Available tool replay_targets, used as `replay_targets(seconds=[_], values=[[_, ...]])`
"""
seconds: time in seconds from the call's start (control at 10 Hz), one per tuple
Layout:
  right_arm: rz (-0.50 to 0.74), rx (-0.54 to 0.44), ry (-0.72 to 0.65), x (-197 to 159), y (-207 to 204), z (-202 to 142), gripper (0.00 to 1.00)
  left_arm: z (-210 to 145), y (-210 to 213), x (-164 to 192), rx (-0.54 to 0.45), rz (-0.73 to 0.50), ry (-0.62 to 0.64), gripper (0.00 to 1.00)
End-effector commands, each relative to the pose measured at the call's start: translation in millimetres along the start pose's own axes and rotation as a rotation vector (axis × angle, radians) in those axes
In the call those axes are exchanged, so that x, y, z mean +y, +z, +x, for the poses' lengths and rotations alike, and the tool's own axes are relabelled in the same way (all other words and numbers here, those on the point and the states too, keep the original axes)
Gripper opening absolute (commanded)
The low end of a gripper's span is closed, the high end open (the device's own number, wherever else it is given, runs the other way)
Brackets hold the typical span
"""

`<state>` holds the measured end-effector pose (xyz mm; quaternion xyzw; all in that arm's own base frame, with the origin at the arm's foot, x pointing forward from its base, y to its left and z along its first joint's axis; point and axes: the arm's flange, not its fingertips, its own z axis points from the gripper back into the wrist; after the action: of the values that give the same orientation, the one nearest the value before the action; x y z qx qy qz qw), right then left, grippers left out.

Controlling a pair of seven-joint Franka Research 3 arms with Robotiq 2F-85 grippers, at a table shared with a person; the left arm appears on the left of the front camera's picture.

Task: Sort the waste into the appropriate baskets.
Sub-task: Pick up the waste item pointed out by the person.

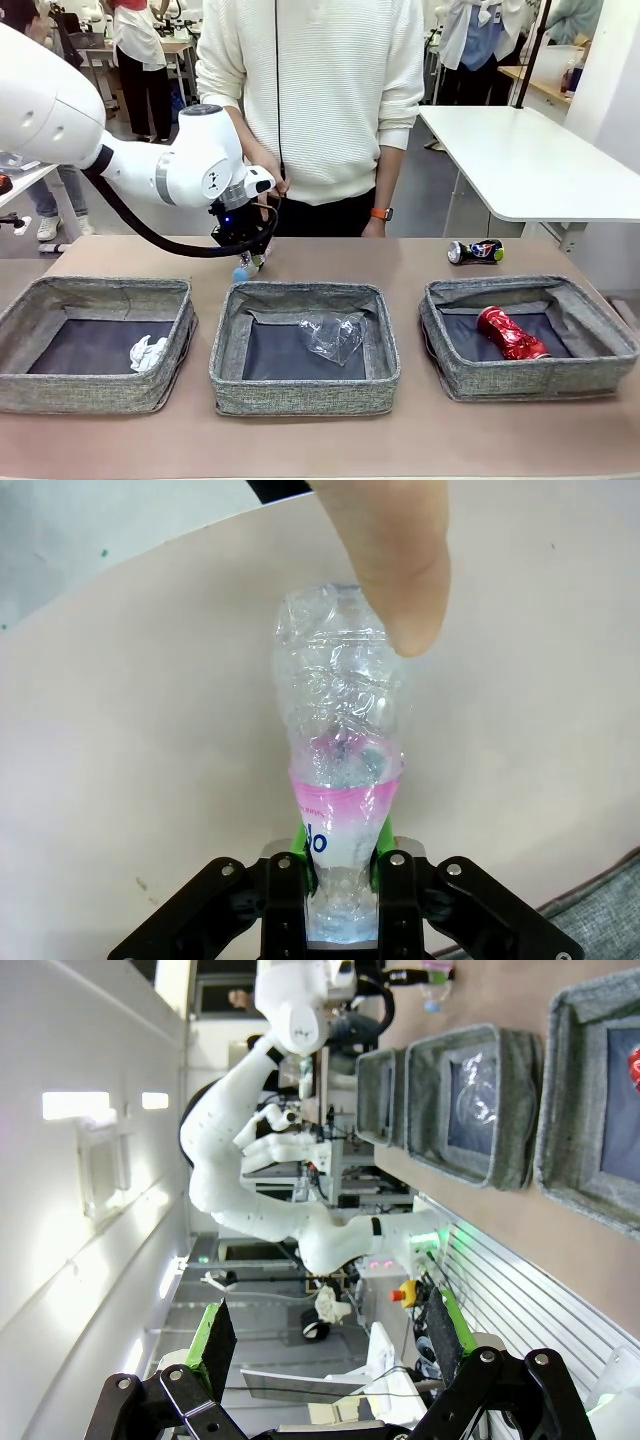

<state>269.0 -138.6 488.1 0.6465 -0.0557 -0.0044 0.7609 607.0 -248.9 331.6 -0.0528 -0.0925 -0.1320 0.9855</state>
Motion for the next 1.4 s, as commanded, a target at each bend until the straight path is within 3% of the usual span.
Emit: replay_targets(seconds=[0.0, 0.2, 0.4, 0.5, 0.6, 0.7, 0.8, 0.9, 1.0, 1.1, 1.2, 1.3], values=[[0.009, -0.011, 0.013, 2, -1, 1, 1.00, -6, -3, 8, 0.042, 0.044, 0.005, 0.00], [0.009, -0.011, 0.013, 2, -1, 1, 1.00, -14, 19, 22, 0.031, 0.061, 0.001, 0.00], [0.009, -0.011, 0.013, 2, -1, 1, 1.00, -27, 78, 76, 0.009, 0.127, 0.055, 0.00], [0.009, -0.011, 0.013, 2, -1, 1, 1.00, -38, 112, 92, 0.081, 0.085, 0.098, 0.00], [0.009, -0.011, 0.013, 2, -1, 1, 1.00, -52, 155, 95, 0.103, 0.008, 0.116, 0.00], [0.009, -0.011, 0.013, 2, -1, 1, 1.00, -74, 203, 85, 0.188, -0.041, 0.189, 0.00], [0.009, -0.011, 0.013, 2, -1, 1, 1.00, -93, 240, 64, 0.136, -0.048, 0.297, 0.00], [0.009, -0.011, 0.013, 2, -1, 1, 1.00, -115, 270, 35, 0.062, -0.146, 0.338, 0.00], [0.009, -0.011, 0.013, 2, -1, 1, 1.00, -126, 283, 9, -0.297, -0.228, 0.660, 0.00], [0.009, -0.011, 0.013, 2, -1, 1, 1.00, -142, 285, -9, -0.229, -0.305, 0.651, 0.00], [0.009, -0.011, 0.013, 2, -1, 1, 1.00, -147, 271, -14, -0.190, -0.269, 0.491, 0.00], [0.009, -0.011, 0.013, 2, -1, 1, 1.00, -127, 314, 2, -0.010, -0.247, 0.498, 0.00]])
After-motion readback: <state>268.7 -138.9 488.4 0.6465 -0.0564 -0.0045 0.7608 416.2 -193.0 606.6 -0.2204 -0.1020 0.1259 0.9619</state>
